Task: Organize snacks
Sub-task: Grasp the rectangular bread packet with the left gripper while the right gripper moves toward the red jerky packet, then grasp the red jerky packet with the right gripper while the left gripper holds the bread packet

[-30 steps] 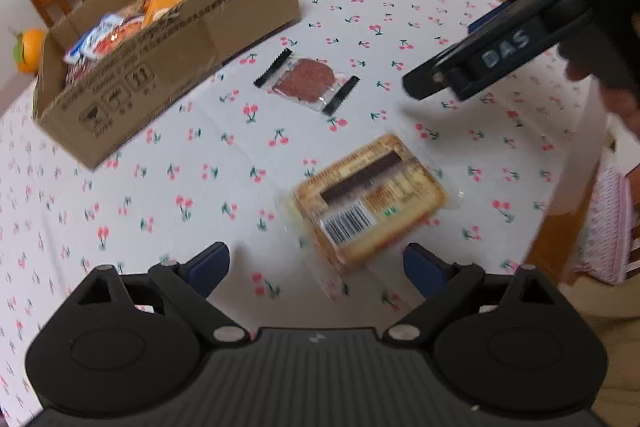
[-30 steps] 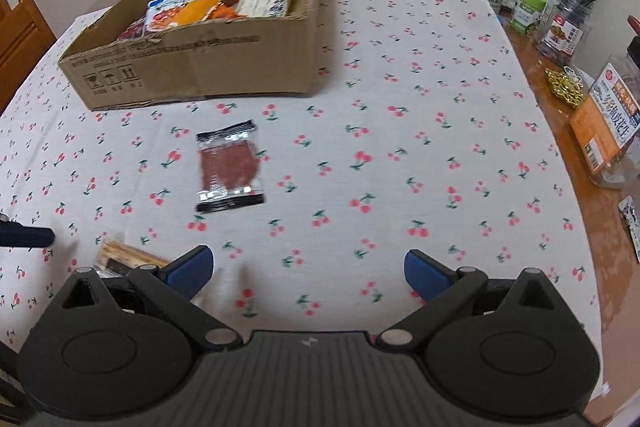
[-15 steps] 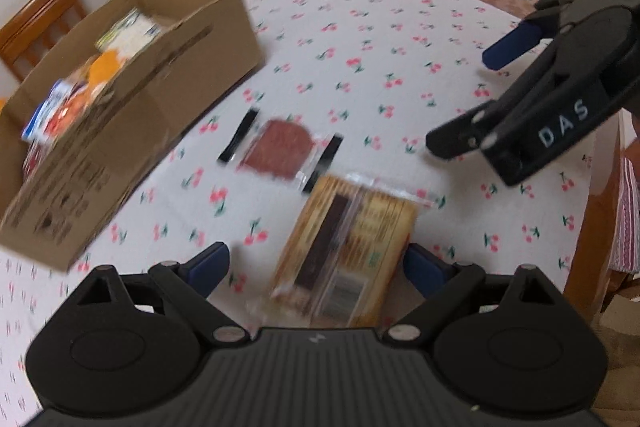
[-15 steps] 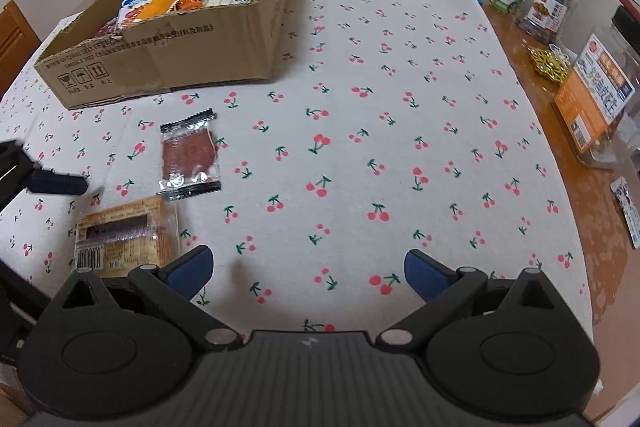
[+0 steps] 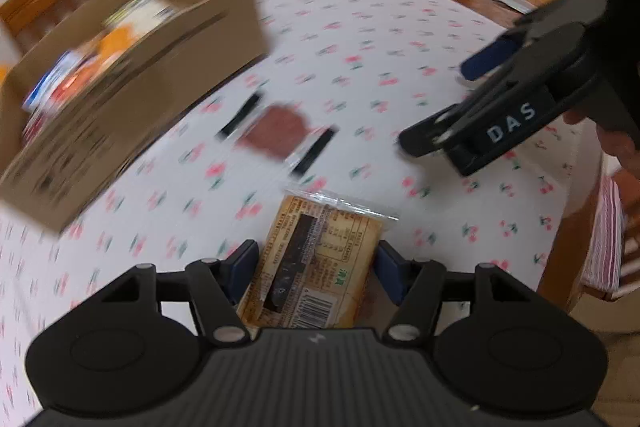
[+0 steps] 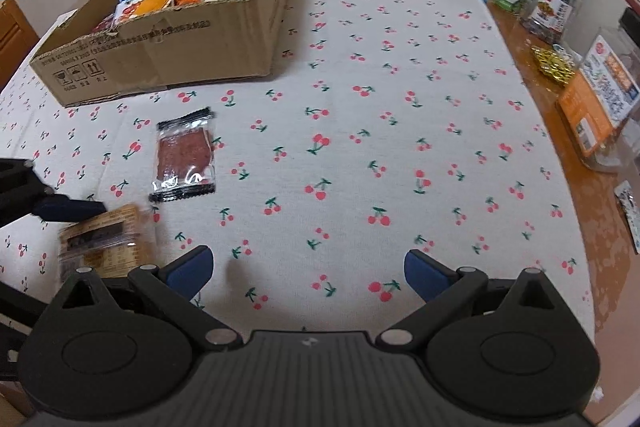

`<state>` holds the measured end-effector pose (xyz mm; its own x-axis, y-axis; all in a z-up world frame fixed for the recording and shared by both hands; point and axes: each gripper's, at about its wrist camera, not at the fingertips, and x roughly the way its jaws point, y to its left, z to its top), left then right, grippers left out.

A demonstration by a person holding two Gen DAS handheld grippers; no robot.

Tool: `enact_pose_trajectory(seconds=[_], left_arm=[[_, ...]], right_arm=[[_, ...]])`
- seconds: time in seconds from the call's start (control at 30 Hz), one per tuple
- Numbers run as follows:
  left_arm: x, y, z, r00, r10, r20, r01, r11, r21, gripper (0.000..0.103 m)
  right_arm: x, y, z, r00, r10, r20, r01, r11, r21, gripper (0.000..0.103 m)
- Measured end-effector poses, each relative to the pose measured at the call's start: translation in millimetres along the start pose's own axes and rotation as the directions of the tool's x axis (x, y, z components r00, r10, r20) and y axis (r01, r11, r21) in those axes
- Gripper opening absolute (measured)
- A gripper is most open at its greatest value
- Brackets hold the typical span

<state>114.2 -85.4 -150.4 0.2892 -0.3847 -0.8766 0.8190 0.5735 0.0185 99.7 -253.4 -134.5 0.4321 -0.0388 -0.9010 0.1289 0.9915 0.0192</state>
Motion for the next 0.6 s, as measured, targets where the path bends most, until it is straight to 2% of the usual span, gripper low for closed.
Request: enact_pose_trajectory(seconds=[0.13,0.27,0.37,0.43,0.5,0.6], left_arm=[[-11,26,-18,0.998,0.065,-0.02,-0.067,0.988,-0.142,0.063],[-15,56,-27,0.989,0.142,-0.034,-0.146,0.946,-0.289,0.063],[-15,73,-29,0.987,0.156,-0.036,-0.158,0.917,-0.365,0.063],[-16,77,-30,0.985,0.167,-0.039,-0.169,0.909,-0.38,0.065],[-16,79,-31,0.988,0.153,-0.038,-0.156,0.916,-0.37,0.07],[-16,78,-33,0.988,0.147,-0.037,-0.15,0.926,-0.345,0.071]], right_arm=[[6,13,5,0.999,0.039,0.001,-0.039,0.999,-0.037,0.103],[14,36,13,0.997,0.073,0.006,-0.072,0.992,-0.107,0.103],[22,54,19,0.996,0.088,0.011,-0.085,0.985,-0.152,0.103],[27,64,22,0.996,0.082,0.023,-0.077,0.98,-0.182,0.103],[32,74,27,0.996,0.077,0.035,-0.068,0.974,-0.218,0.103],[36,81,34,0.995,0.09,0.052,-0.075,0.969,-0.236,0.103]])
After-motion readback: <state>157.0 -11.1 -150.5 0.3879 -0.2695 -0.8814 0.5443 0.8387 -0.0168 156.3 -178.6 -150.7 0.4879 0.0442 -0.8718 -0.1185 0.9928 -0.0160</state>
